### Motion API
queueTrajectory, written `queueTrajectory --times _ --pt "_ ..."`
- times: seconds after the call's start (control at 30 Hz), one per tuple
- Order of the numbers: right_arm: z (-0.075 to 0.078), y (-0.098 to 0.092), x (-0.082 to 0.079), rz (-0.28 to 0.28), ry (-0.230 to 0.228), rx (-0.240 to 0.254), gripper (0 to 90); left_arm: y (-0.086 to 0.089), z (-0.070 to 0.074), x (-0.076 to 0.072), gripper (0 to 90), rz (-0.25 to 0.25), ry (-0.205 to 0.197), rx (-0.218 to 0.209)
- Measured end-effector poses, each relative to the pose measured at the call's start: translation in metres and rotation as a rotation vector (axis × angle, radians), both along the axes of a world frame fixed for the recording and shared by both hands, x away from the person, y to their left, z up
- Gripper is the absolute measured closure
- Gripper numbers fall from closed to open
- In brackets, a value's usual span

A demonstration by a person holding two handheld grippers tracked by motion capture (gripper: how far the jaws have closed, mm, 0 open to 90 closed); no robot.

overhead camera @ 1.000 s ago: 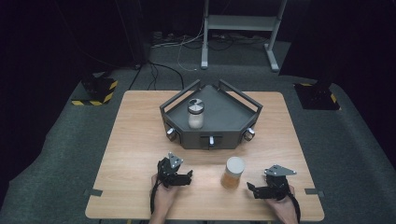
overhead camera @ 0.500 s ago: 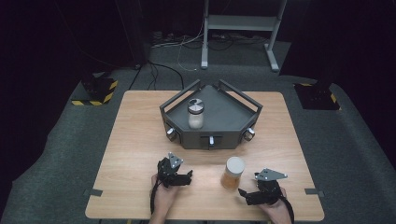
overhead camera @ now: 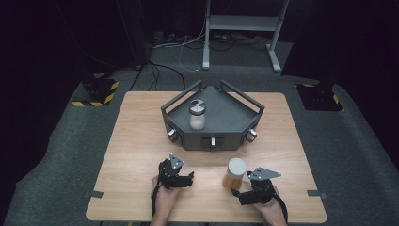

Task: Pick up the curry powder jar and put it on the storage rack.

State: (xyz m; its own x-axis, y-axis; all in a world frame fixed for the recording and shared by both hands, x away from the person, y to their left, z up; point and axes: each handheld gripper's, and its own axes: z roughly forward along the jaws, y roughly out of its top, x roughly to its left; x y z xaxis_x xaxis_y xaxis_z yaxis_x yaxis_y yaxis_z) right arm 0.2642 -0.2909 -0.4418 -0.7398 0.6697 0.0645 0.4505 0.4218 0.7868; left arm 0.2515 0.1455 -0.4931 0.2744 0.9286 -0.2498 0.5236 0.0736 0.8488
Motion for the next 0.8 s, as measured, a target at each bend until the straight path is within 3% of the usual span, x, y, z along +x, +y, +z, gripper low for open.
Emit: queueTrajectory --times 0.23,0.57,0.8 --pt "0.009 0.011 0.006 0.023 -0.030 0.006 6.2 0.000 0.000 0.000 12.0 -0.001 0.000 -0.001" --pt "0.016 0.018 0.011 0.059 -0.085 0.047 19.1 0.000 0.000 0.000 12.4 0.002 -0.001 0.002" --pt "0.017 0.017 0.013 0.062 -0.094 0.064 26.0 0.000 0.000 0.000 12.3 0.003 -0.001 0.002"
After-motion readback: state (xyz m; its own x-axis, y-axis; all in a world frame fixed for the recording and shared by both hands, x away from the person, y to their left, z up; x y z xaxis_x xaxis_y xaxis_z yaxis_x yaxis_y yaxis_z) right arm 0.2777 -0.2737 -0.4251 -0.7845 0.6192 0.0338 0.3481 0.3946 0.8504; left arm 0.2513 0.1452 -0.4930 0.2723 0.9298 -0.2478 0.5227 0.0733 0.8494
